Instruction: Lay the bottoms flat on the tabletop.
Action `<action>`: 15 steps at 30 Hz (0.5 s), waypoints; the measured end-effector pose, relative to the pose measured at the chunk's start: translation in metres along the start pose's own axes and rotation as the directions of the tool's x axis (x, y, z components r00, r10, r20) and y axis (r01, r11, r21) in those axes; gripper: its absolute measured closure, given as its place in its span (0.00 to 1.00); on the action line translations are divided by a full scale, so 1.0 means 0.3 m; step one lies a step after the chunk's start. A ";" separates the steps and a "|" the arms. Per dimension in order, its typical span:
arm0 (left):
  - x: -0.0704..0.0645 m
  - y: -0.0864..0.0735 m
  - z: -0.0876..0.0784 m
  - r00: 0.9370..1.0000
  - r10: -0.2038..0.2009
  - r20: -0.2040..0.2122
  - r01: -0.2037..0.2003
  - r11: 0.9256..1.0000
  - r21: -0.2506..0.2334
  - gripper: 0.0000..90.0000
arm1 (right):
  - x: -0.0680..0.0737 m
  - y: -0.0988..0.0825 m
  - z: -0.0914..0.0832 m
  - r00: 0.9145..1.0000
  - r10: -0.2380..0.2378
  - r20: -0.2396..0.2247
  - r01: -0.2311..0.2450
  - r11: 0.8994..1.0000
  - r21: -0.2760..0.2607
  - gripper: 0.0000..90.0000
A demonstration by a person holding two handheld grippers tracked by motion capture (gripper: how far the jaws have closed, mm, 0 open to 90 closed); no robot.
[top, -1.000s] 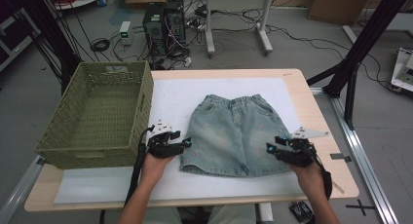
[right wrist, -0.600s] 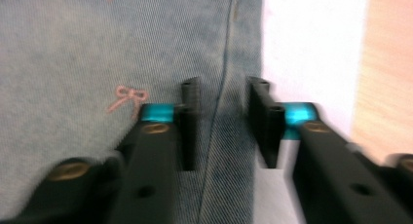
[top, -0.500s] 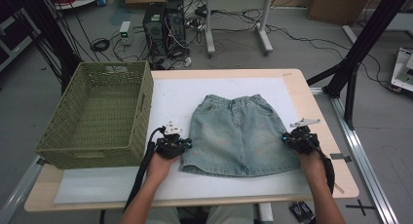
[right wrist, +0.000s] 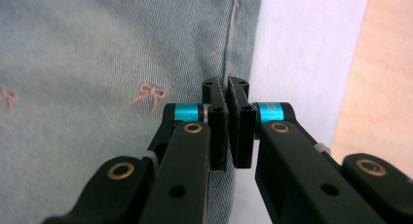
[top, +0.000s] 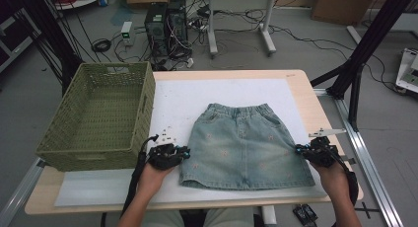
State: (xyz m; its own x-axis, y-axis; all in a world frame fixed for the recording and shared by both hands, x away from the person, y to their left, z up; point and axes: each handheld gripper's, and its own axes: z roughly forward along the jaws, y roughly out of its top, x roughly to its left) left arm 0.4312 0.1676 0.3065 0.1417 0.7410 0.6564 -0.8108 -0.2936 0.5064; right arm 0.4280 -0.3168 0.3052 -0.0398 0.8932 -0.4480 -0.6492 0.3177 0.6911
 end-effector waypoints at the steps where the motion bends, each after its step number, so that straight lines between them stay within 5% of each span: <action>1: 0.009 0.013 0.005 1.000 -0.010 -0.005 0.010 0.999 -0.031 0.66 | 0.000 0.007 0.000 1.000 -0.001 0.002 0.001 1.000 -0.021 0.91; 4: 0.031 0.059 0.029 1.000 -0.013 -0.020 0.011 0.997 -0.083 0.54 | -0.004 0.048 0.009 1.000 0.013 0.009 -0.012 0.993 -0.118 0.64; 8: 0.056 0.126 0.090 1.000 -0.006 -0.029 0.003 0.992 -0.123 0.50 | -0.002 0.124 0.052 0.999 -0.025 -0.030 0.019 0.981 -0.194 0.53; 12: 0.071 0.181 0.148 1.000 0.010 -0.017 -0.013 0.989 -0.145 0.49 | -0.011 0.194 0.112 0.999 -0.047 -0.013 0.044 0.981 -0.189 0.42; 15: 0.085 0.214 0.191 1.000 0.020 -0.012 -0.022 0.986 -0.163 0.46 | -0.036 0.232 0.160 0.998 -0.055 -0.042 0.047 0.984 -0.169 0.38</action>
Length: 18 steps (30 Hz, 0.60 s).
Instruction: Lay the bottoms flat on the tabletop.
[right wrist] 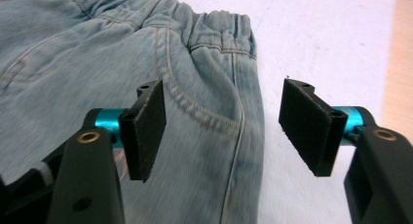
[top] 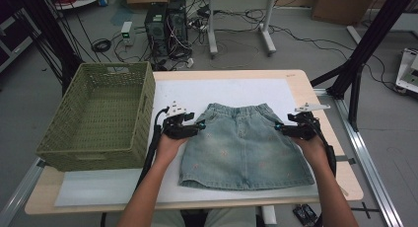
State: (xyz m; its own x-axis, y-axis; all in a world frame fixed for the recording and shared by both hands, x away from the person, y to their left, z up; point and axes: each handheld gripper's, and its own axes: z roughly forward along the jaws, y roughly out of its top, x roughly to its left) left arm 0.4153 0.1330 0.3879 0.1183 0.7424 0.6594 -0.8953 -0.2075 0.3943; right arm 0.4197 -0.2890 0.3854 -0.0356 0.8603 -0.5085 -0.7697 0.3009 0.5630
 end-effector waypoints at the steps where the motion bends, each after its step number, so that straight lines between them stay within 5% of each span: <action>1: 0.007 0.005 0.016 1.000 -0.001 -0.001 0.001 1.000 0.004 0.45 | -0.008 0.007 0.015 1.000 -0.002 -0.006 0.002 1.000 0.005 0.36; 7: 0.042 0.008 0.098 1.000 -0.024 -0.014 0.025 0.998 0.059 0.44 | -0.045 0.030 0.089 0.995 -0.020 -0.096 0.021 1.000 0.004 0.41; 11: 0.062 -0.018 0.133 0.998 -0.052 -0.020 0.054 0.992 0.117 0.52 | -0.046 0.053 0.123 0.997 -0.026 -0.076 0.029 0.999 0.040 0.60; 18: 0.049 -0.029 0.156 0.999 -0.044 -0.027 0.049 0.982 0.183 0.75 | -0.054 0.060 0.200 0.999 0.010 -0.039 -0.006 0.995 0.102 0.67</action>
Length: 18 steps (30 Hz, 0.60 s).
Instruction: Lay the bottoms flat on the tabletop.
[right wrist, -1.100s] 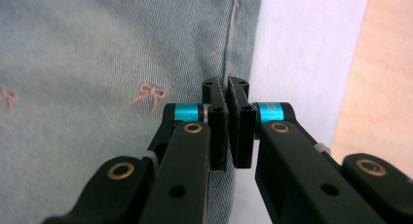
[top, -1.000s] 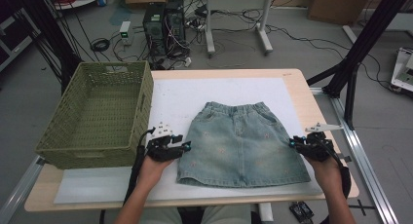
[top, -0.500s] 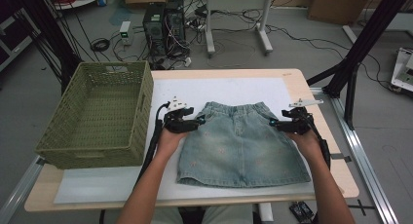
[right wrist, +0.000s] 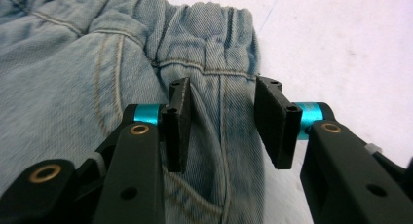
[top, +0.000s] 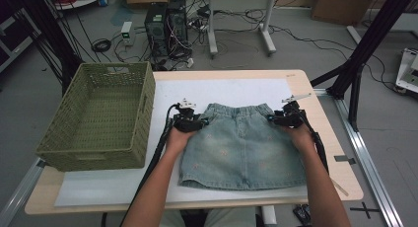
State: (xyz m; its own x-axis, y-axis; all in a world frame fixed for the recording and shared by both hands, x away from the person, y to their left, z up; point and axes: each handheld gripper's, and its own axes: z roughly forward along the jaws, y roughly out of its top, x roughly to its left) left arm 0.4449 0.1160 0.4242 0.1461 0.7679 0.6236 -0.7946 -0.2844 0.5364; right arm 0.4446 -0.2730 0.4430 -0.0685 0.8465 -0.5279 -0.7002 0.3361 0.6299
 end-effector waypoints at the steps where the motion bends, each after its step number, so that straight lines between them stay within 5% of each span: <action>1: -0.005 -0.001 0.002 1.000 -0.003 -0.004 0.003 1.000 0.011 0.83 | 0.002 0.000 0.011 1.000 -0.001 0.005 0.001 1.000 0.009 0.69; 3: -0.011 -0.002 -0.001 1.000 -0.001 -0.018 0.002 1.000 0.030 0.90 | 0.006 -0.001 0.027 1.000 -0.008 0.014 0.008 1.000 0.017 0.74; 6: -0.014 0.001 -0.030 0.999 -0.014 -0.050 0.015 1.000 0.025 0.92 | 0.005 0.006 0.016 1.000 -0.007 -0.006 0.007 1.000 0.027 0.96; 11: -0.035 -0.013 -0.092 0.998 -0.031 -0.058 0.028 0.999 -0.046 0.93 | -0.034 0.012 -0.056 0.998 0.062 0.027 -0.060 0.997 -0.057 0.97; 14: -0.074 -0.022 -0.091 0.997 0.011 -0.079 -0.014 0.999 -0.037 0.93 | -0.036 0.011 -0.047 0.994 0.069 0.088 -0.065 0.997 -0.037 0.97; 18: -0.069 -0.020 -0.092 0.999 -0.013 -0.031 0.011 0.999 -0.053 0.92 | -0.025 0.004 -0.004 0.989 0.088 0.119 -0.088 0.996 -0.001 0.97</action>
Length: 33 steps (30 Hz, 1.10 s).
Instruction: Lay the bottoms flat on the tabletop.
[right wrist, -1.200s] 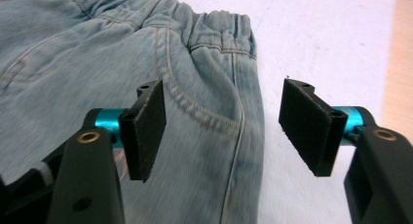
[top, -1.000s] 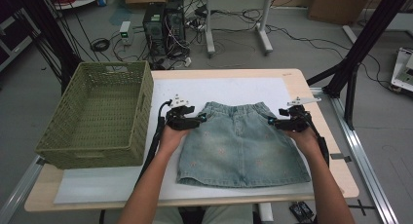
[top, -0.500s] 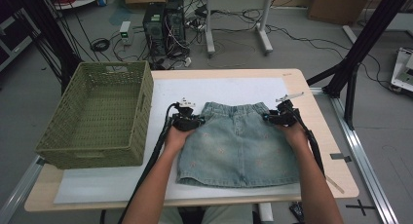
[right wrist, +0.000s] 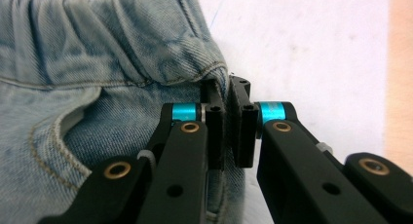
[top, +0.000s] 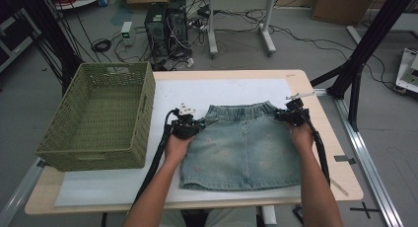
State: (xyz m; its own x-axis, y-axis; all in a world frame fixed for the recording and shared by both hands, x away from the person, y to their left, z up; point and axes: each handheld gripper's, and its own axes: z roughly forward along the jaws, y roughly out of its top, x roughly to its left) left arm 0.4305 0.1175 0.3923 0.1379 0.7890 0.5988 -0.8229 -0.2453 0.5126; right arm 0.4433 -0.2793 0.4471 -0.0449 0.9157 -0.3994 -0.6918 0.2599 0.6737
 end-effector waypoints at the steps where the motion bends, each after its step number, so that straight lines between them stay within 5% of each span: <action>1: 0.004 0.005 -0.002 1.000 0.003 0.015 -0.003 1.000 -0.026 0.86 | 0.006 -0.001 0.009 1.000 -0.012 -0.004 0.013 1.000 0.013 0.96; 5: 0.045 0.051 0.004 0.998 -0.032 0.045 0.036 0.996 -0.084 0.54 | 0.013 0.002 -0.002 0.999 -0.033 -0.019 0.033 0.999 -0.036 0.80; 7: 0.054 0.073 0.024 0.998 -0.038 0.060 0.043 0.995 -0.088 0.50 | 0.012 0.007 -0.019 1.000 -0.021 -0.023 0.020 0.997 -0.075 0.73; 10: 0.063 0.092 0.078 0.998 -0.039 0.040 0.040 0.999 -0.013 0.50 | 0.010 0.013 -0.033 0.999 -0.023 -0.029 0.020 0.995 -0.096 0.69; 13: 0.074 0.073 0.125 0.998 -0.057 0.019 0.056 0.997 0.050 0.53 | 0.001 0.013 -0.043 0.999 -0.001 -0.054 -0.005 0.994 -0.109 0.66; 16: 0.079 0.051 0.152 0.997 -0.069 0.043 0.064 0.993 0.099 0.57 | -0.015 0.017 -0.060 0.997 0.016 -0.071 -0.024 0.992 -0.120 0.65; 19: 0.079 0.052 0.149 0.997 -0.063 0.047 0.058 0.993 0.105 0.71 | -0.039 0.022 -0.079 1.000 0.014 0.004 -0.014 0.997 -0.079 0.67; 21: 0.084 0.053 0.144 0.994 -0.083 0.065 0.075 0.991 0.110 0.81 | -0.060 0.021 -0.091 0.998 0.052 -0.021 -0.053 0.994 -0.097 0.67; 27: 0.071 0.057 0.129 0.998 -0.050 0.038 0.047 0.995 0.085 0.89 | -0.002 0.031 -0.037 0.994 -0.006 -0.107 -0.003 0.997 -0.079 0.62; 30: 0.072 0.053 0.111 0.999 -0.045 0.013 0.045 0.997 0.059 0.90 | 0.055 0.048 0.021 0.996 -0.045 -0.078 0.044 0.999 -0.012 0.73; 33: 0.091 0.048 0.076 0.998 -0.064 -0.029 0.065 0.998 0.019 0.91 | 0.054 0.070 0.033 0.997 -0.020 -0.078 0.020 1.000 -0.006 0.97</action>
State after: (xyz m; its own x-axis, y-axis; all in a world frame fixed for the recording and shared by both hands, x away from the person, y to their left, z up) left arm 0.4349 0.1225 0.4301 0.1745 0.8190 0.5465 -0.8016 -0.2042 0.5620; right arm 0.4351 -0.2560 0.4611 -0.0866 0.8836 -0.4601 -0.6965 0.2765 0.6621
